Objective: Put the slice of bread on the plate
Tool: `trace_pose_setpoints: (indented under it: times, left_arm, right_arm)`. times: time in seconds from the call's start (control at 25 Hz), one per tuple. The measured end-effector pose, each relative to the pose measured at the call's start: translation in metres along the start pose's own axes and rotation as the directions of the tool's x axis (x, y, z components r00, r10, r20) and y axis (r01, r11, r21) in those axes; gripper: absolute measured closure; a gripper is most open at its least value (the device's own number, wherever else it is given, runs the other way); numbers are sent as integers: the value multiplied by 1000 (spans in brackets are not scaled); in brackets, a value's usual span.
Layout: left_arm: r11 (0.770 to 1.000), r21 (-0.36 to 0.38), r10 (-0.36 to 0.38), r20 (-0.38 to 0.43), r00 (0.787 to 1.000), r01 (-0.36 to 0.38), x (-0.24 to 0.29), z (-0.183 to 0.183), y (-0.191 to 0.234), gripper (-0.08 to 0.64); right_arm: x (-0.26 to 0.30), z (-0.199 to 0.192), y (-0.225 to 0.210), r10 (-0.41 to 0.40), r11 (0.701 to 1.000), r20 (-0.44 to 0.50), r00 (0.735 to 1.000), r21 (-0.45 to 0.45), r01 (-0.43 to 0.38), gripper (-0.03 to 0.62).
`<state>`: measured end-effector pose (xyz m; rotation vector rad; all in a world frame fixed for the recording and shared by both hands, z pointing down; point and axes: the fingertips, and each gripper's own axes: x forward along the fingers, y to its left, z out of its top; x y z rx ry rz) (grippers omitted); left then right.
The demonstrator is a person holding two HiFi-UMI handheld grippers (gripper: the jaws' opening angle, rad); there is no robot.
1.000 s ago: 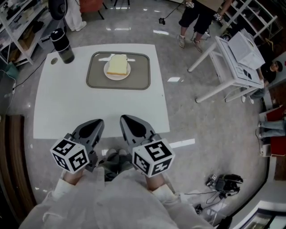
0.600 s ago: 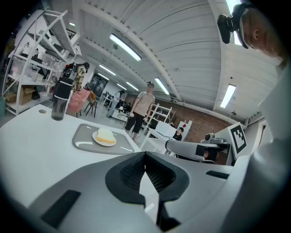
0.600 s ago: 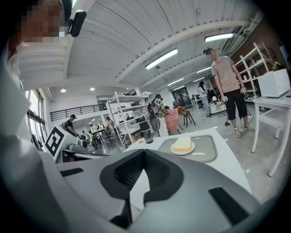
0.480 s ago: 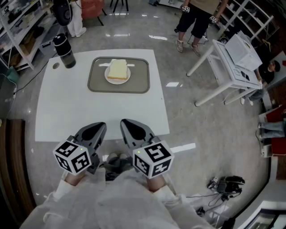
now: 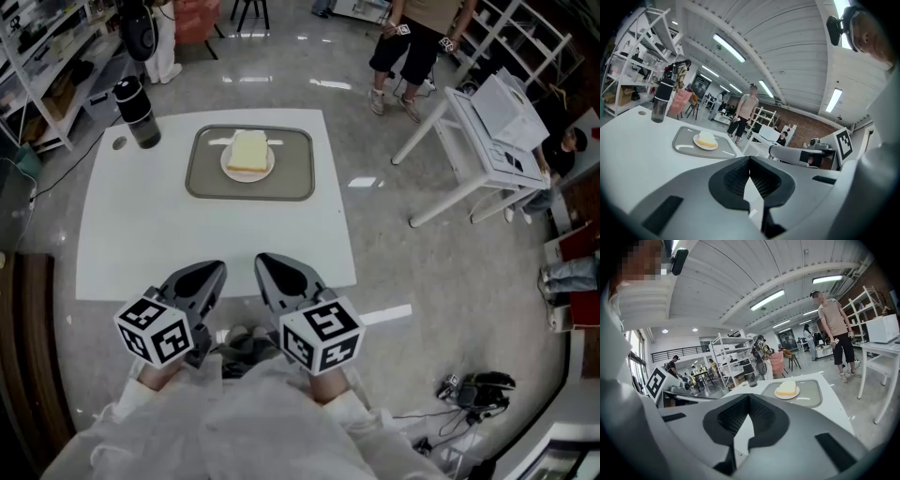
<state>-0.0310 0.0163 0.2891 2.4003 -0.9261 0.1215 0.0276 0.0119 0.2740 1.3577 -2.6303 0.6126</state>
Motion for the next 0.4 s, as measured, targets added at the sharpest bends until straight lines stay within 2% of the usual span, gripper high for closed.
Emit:
trace_pose_setpoints:
  times: [0.4]
  left_arm:
    - [1000,-26,6,-11,1000,-6,-7,-2,7,551]
  right_arm:
    - [-3,-7,-2,-12,1000,-16,1000,17,12,578]
